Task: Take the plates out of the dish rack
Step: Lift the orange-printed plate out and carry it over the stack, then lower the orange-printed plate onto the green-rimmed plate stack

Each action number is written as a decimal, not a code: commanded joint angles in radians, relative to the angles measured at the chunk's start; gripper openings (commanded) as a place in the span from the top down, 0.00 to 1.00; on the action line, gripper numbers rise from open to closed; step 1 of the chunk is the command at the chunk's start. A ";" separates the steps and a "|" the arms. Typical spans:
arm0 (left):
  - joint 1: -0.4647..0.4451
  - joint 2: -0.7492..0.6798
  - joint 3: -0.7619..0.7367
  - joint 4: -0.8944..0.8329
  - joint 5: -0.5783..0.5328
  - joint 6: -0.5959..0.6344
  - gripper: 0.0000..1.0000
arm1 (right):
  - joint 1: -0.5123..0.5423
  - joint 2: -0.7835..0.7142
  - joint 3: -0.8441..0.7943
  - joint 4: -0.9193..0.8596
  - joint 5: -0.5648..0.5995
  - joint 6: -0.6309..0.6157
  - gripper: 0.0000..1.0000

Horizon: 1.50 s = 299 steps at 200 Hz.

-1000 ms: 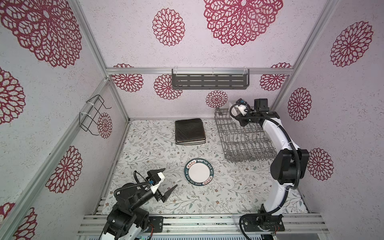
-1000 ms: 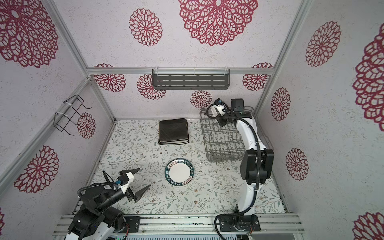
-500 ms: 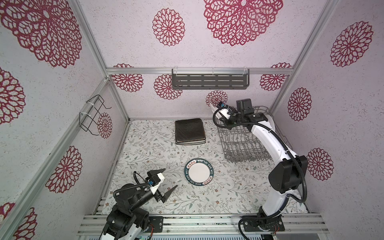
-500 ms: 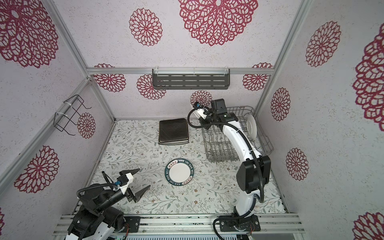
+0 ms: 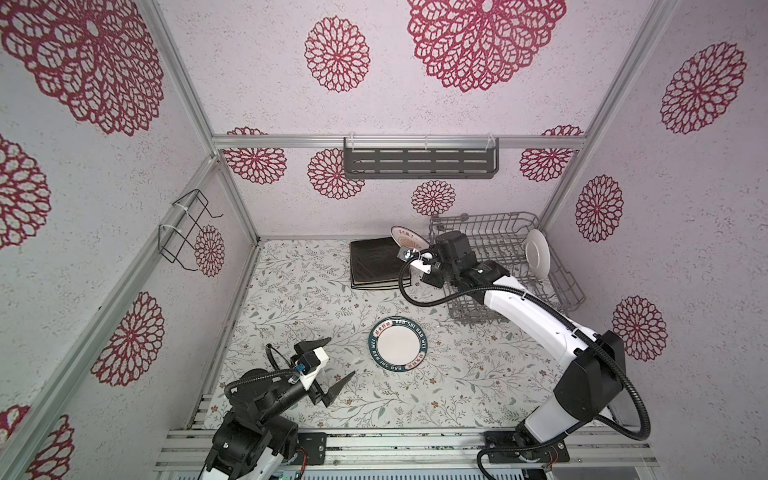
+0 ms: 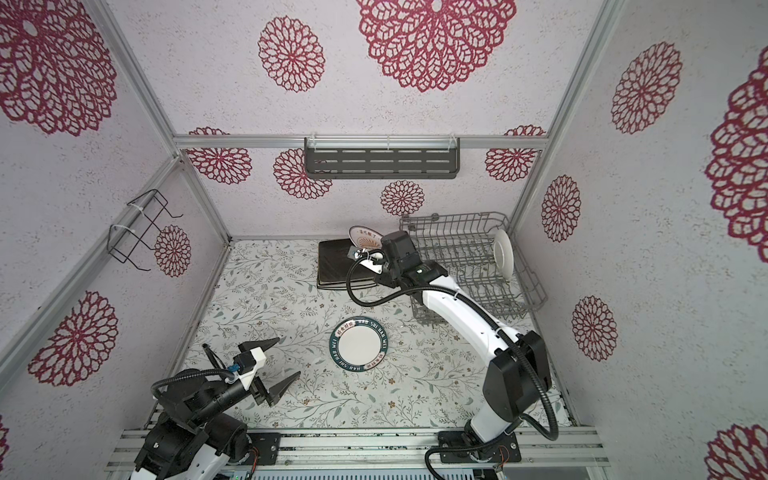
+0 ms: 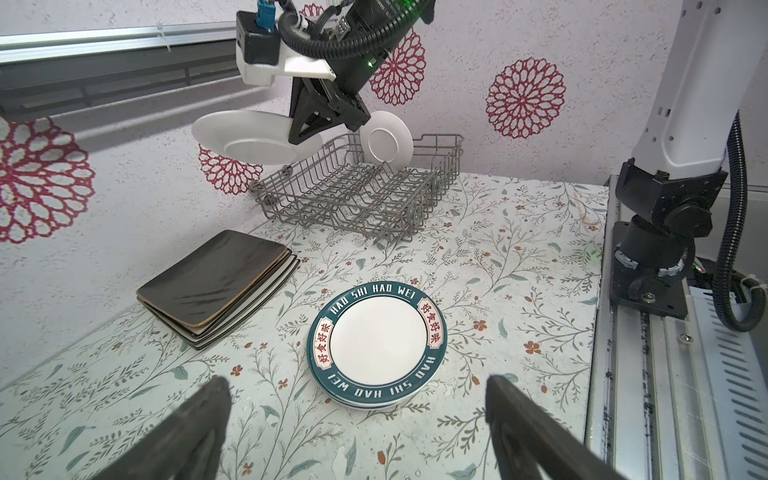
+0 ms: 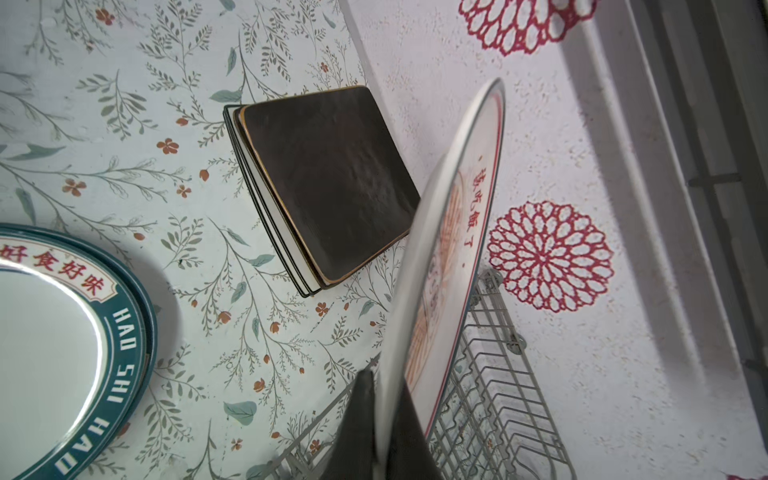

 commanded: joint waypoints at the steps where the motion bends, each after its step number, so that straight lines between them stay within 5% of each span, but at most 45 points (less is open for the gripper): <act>1: 0.003 -0.016 -0.009 0.012 0.017 0.014 0.03 | 0.057 -0.099 -0.045 0.187 0.139 -0.085 0.99; 158: 0.001 -0.037 -0.008 0.006 0.056 0.016 0.03 | 0.327 -0.266 -0.428 0.450 0.515 -0.222 0.99; 299: 0.000 -0.061 -0.006 0.003 0.059 0.018 0.03 | 0.526 -0.288 -0.496 0.449 0.697 -0.242 0.99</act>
